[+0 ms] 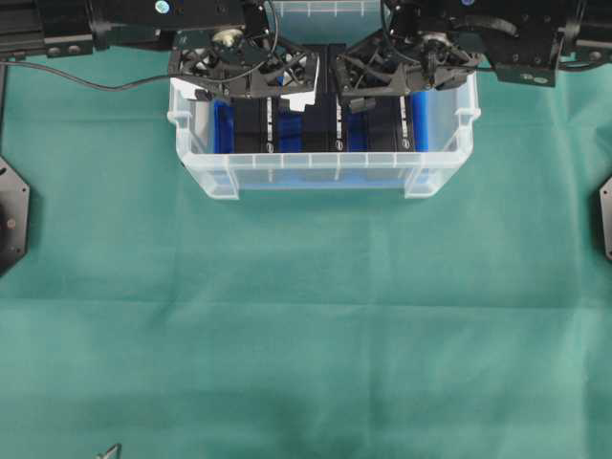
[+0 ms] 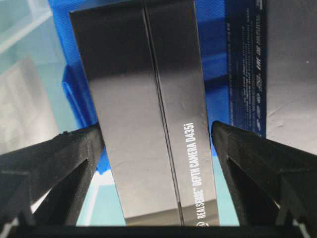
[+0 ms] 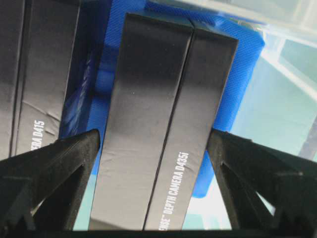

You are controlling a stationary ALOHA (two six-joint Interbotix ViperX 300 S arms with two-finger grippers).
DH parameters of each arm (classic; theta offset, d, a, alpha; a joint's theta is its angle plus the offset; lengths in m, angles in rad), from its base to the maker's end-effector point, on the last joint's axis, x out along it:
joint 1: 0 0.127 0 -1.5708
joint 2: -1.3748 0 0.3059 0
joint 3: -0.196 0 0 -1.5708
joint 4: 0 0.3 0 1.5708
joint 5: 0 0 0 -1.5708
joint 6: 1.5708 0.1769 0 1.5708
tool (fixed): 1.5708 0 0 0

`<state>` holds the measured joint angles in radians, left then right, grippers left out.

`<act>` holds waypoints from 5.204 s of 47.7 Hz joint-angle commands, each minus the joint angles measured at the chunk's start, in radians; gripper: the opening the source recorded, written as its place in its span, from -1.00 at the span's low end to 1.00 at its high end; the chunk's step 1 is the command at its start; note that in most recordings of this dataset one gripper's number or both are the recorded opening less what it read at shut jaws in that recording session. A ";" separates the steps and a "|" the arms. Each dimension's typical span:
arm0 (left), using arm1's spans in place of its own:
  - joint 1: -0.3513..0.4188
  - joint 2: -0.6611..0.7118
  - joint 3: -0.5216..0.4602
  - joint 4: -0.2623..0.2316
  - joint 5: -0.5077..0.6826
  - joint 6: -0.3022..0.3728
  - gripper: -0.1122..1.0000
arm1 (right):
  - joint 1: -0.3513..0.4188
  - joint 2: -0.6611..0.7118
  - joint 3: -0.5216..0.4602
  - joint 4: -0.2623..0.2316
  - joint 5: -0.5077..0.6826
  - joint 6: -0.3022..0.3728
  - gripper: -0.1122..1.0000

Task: Take the box out of the case with both arms.
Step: 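Lower both grippers into the bin around the outer boxes and close, then lift the left and right boxes straight up out of the bin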

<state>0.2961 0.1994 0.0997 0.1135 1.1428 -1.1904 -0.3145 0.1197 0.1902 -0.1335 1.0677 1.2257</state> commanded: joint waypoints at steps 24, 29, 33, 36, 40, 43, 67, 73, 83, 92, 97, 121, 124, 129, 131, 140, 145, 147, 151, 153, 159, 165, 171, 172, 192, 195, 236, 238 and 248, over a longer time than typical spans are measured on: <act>0.011 -0.014 0.020 0.002 0.000 0.026 0.84 | -0.008 -0.008 -0.003 0.005 0.037 0.020 0.92; 0.011 -0.017 0.025 0.002 0.000 0.043 0.84 | -0.006 -0.008 -0.003 0.012 0.038 0.020 0.92; 0.005 -0.017 0.026 0.003 -0.005 0.048 0.83 | -0.008 -0.008 -0.005 0.014 0.040 0.021 0.92; 0.000 -0.017 0.026 0.002 -0.015 0.046 0.77 | -0.006 -0.008 -0.003 0.014 0.052 0.034 0.91; 0.000 -0.021 0.026 0.002 -0.034 0.041 0.49 | -0.006 -0.008 -0.003 0.008 0.074 0.069 0.80; 0.000 -0.026 0.028 0.000 -0.041 0.035 0.34 | -0.005 -0.008 -0.002 0.003 0.078 0.095 0.56; 0.005 -0.038 0.032 -0.006 -0.041 0.017 0.34 | 0.012 -0.008 -0.002 -0.003 0.011 0.124 0.37; 0.005 -0.043 0.026 -0.006 -0.038 0.017 0.34 | 0.012 -0.008 -0.006 -0.002 0.012 0.124 0.37; 0.006 -0.063 0.020 -0.006 -0.026 0.005 0.34 | 0.012 -0.018 -0.034 -0.002 0.034 0.140 0.37; 0.005 -0.084 -0.011 -0.006 0.009 0.000 0.34 | 0.012 -0.032 -0.069 -0.003 0.084 0.153 0.37; 0.008 -0.097 -0.052 -0.006 0.028 0.009 0.34 | 0.012 -0.049 -0.095 -0.005 0.118 0.153 0.37; 0.006 -0.141 -0.382 0.000 0.328 0.063 0.34 | 0.012 -0.129 -0.284 -0.044 0.351 0.149 0.37; 0.002 -0.143 -0.416 0.000 0.368 0.064 0.34 | 0.014 -0.137 -0.308 -0.043 0.374 0.149 0.37; -0.003 -0.143 -0.477 -0.002 0.442 0.078 0.34 | 0.017 -0.146 -0.367 -0.044 0.416 0.149 0.37; -0.005 -0.141 -0.499 -0.002 0.469 0.087 0.34 | 0.017 -0.147 -0.391 -0.044 0.431 0.149 0.37; -0.011 -0.138 -0.600 -0.002 0.558 0.101 0.34 | 0.028 -0.147 -0.489 -0.043 0.506 0.149 0.37; -0.011 -0.135 -0.649 -0.002 0.591 0.103 0.34 | 0.032 -0.147 -0.529 -0.043 0.541 0.150 0.37; -0.011 -0.132 -0.666 -0.002 0.603 0.103 0.34 | 0.032 -0.144 -0.549 -0.044 0.552 0.150 0.37; -0.011 -0.124 -0.704 -0.002 0.629 0.109 0.34 | 0.038 -0.138 -0.594 -0.044 0.568 0.150 0.37; -0.011 -0.120 -0.719 -0.002 0.643 0.114 0.34 | 0.041 -0.135 -0.615 -0.044 0.572 0.149 0.37; -0.012 -0.100 -0.775 -0.002 0.692 0.127 0.34 | 0.046 -0.117 -0.680 -0.044 0.597 0.149 0.37; -0.014 -0.074 -0.841 -0.002 0.721 0.141 0.34 | 0.049 -0.089 -0.739 -0.048 0.644 0.135 0.37; -0.017 -0.051 -0.884 0.000 0.736 0.152 0.34 | 0.055 -0.063 -0.781 -0.048 0.684 0.115 0.37; -0.018 -0.049 -0.888 0.002 0.739 0.153 0.34 | 0.057 -0.061 -0.788 -0.048 0.689 0.114 0.37; -0.020 -0.063 -0.861 0.005 0.752 0.156 0.34 | 0.066 -0.046 -0.808 -0.061 0.719 0.112 0.37; -0.020 -0.064 -0.856 0.005 0.750 0.156 0.34 | 0.066 -0.048 -0.810 -0.061 0.724 0.112 0.37; -0.020 -0.066 -0.851 0.006 0.730 0.164 0.34 | 0.071 -0.046 -0.810 -0.067 0.724 0.112 0.37; -0.020 -0.066 -0.851 0.006 0.730 0.164 0.34 | 0.071 -0.046 -0.810 -0.067 0.724 0.110 0.37; -0.037 -0.066 -0.851 0.006 0.730 0.153 0.34 | 0.094 -0.046 -0.810 -0.069 0.724 0.110 0.37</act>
<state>0.2746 0.1703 -0.7394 0.1150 1.8776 -1.0339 -0.2362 0.0905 -0.5952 -0.1963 1.7948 1.3361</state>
